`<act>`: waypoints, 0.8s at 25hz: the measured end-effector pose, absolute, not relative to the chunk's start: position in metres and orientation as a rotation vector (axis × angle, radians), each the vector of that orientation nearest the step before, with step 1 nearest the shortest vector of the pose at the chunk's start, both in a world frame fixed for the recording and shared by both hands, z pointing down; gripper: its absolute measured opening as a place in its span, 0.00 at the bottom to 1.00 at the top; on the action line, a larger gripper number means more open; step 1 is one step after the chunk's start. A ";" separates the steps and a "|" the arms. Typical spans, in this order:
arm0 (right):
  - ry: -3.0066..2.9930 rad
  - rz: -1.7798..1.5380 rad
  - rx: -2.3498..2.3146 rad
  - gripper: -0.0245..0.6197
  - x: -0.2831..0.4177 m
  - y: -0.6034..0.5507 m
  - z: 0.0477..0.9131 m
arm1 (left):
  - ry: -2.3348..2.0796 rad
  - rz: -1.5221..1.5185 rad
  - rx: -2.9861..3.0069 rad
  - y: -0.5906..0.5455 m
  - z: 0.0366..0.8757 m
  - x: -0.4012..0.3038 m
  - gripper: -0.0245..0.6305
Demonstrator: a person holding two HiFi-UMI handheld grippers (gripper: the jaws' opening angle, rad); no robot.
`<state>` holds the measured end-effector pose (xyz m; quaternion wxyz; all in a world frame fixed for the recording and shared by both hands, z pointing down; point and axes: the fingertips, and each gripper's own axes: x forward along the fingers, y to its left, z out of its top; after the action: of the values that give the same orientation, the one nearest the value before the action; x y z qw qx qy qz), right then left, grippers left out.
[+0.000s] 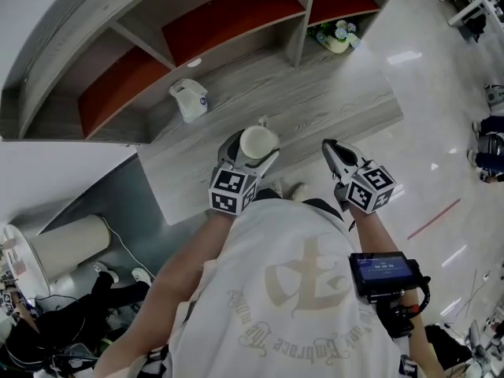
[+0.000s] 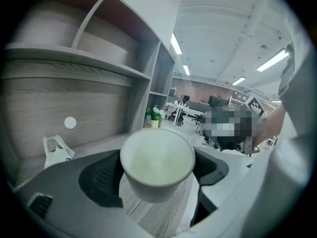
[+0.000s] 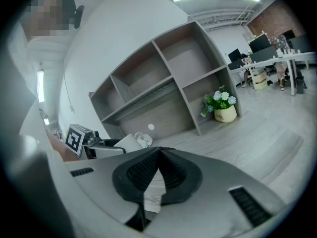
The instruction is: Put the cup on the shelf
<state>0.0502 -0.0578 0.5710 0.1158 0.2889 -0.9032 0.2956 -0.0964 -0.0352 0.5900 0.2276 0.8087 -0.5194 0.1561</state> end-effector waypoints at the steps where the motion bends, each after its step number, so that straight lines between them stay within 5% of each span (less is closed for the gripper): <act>1: -2.646 0.865 0.850 0.05 0.049 -0.058 0.570 | -1.427 0.420 2.233 -0.034 0.586 -0.097 0.68; 20: -2.765 0.963 1.031 0.04 0.054 -0.103 0.511 | -1.423 0.275 2.280 -0.040 0.528 -0.120 0.68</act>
<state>0.0543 -0.1035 0.5107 0.0188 0.3320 -0.8906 0.3102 -0.1199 -0.0396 0.5283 0.2181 0.8236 -0.5141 0.0992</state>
